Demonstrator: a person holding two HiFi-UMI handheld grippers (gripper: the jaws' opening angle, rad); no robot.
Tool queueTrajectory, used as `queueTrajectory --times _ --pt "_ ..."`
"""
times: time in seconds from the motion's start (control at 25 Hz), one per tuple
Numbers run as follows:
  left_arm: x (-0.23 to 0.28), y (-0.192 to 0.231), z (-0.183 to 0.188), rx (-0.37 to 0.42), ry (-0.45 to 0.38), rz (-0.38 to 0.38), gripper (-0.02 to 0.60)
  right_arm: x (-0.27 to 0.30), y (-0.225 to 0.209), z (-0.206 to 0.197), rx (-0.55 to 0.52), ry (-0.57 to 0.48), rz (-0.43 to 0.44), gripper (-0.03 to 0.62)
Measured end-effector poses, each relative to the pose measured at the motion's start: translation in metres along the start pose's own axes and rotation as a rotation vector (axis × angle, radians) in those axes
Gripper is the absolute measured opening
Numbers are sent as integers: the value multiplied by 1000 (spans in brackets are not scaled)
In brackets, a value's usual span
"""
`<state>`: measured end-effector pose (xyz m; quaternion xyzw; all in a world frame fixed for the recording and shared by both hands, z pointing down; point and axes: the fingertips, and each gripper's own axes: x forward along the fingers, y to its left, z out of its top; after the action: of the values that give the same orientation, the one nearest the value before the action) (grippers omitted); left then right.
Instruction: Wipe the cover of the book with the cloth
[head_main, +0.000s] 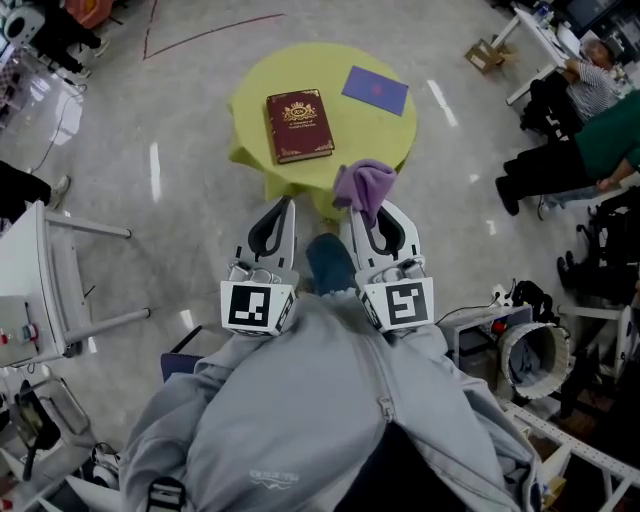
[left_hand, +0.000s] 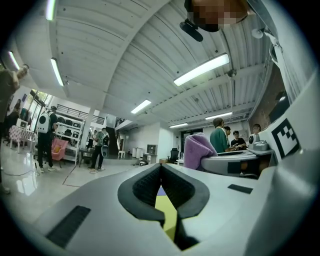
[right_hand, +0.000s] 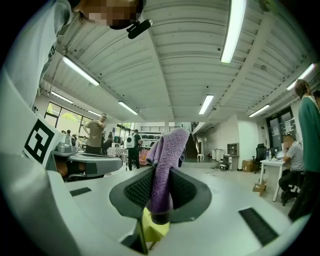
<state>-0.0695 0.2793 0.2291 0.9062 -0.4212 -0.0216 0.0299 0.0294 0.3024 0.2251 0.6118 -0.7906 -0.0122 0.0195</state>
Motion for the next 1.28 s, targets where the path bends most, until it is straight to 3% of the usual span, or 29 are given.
queueTrajectory --times 0.36,0.76,1.28 --pt "41 27 -4 5 -12 32 17 55 -14 -8 -12 -5 73 84" --pt "141 69 -19 -19 29 66 17 155 -67 -30 -4 52 146 84" --pt "243 114 -22 -42 32 184 17 267 -124 -28 -15 30 303 84"
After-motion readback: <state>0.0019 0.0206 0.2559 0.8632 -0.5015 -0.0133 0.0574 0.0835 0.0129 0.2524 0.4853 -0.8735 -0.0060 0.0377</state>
